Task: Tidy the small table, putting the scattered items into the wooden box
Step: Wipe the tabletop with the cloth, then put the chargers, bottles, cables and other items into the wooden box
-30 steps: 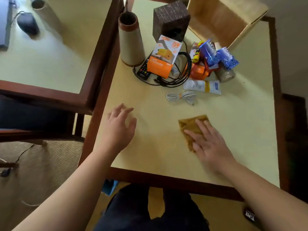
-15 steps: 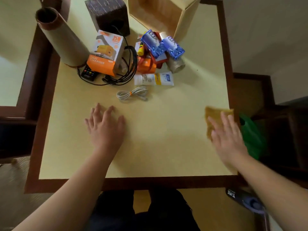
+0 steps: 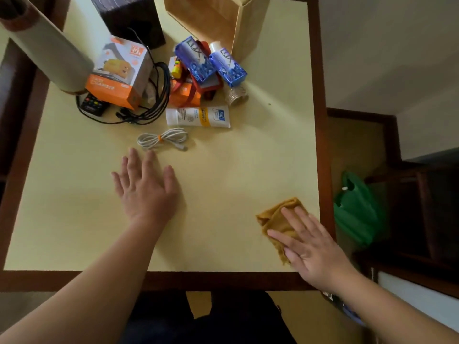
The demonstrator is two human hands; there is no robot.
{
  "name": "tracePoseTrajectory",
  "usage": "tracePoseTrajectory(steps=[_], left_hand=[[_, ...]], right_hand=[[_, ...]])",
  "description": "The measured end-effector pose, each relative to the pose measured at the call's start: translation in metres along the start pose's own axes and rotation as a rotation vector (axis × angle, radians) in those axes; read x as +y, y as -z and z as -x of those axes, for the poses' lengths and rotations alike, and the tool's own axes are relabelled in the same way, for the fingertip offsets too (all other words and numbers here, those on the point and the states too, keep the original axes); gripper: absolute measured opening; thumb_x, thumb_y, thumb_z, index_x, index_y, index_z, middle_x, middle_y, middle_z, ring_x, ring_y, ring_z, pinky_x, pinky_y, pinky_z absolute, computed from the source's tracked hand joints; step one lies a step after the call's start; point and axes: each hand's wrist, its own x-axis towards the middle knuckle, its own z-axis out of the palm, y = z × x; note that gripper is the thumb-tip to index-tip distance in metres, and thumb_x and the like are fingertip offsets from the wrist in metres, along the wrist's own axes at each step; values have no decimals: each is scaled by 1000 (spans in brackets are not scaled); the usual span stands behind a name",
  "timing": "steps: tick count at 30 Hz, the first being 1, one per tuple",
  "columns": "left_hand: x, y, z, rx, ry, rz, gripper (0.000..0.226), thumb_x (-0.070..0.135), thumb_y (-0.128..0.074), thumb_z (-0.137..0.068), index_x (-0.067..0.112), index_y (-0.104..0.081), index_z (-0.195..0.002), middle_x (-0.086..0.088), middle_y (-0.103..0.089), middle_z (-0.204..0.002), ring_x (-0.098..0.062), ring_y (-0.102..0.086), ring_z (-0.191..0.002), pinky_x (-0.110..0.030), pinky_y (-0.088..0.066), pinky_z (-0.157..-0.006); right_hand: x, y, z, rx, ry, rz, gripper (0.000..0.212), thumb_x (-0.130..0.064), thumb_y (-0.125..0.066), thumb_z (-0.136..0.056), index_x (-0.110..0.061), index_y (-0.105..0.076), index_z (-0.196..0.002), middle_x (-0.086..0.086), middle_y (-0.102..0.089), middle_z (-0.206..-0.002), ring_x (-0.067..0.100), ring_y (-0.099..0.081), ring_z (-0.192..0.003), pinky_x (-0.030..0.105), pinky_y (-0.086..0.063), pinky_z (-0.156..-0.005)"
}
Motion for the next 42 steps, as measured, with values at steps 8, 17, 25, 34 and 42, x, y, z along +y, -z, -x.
tracePoseTrajectory(steps=[8,17,25,34,42], left_hand=[[1,0,1,37,6,16,66,61,-36,-100,32,-32,-159,-2,-13,-173,-18,-3,-159,-46,4,-128],[-2,-9,-3,89,-9,31,69,63,-37,-94,30,-40,-155,-6,-20,-171,-22,-8,-159,-48,2,-128],[-5,-13,-6,134,-16,21,67,59,-45,-94,28,-48,-153,-8,-25,-169,-26,-15,-158,-48,1,-128],[-6,-9,-7,103,-17,41,68,62,-44,-93,29,-49,-152,-7,-28,-168,-27,-19,-157,-47,1,-128],[-8,27,-3,78,-32,202,49,59,-61,-87,35,-62,-130,-2,-44,-155,-29,-40,-145,-53,-9,-127]], right_hand=[[82,85,-176,127,-450,-124,54,-50,-6,-109,-54,15,-158,-3,27,-171,21,27,-156,46,10,-128],[153,172,-348,121,-576,-114,58,-45,-10,-109,-38,6,-165,6,19,-173,31,15,-159,48,4,-129],[201,206,-423,194,-541,-138,66,-50,-11,-104,-31,-4,-166,12,12,-174,42,10,-158,56,6,-128],[69,149,-307,618,-734,-672,59,-10,-53,-98,-34,-48,-153,1,-16,-173,22,-13,-160,40,-18,-128],[-21,141,-211,514,-646,-879,54,-10,-58,-99,-29,-53,-150,-3,-36,-163,12,-30,-153,24,-26,-115]])
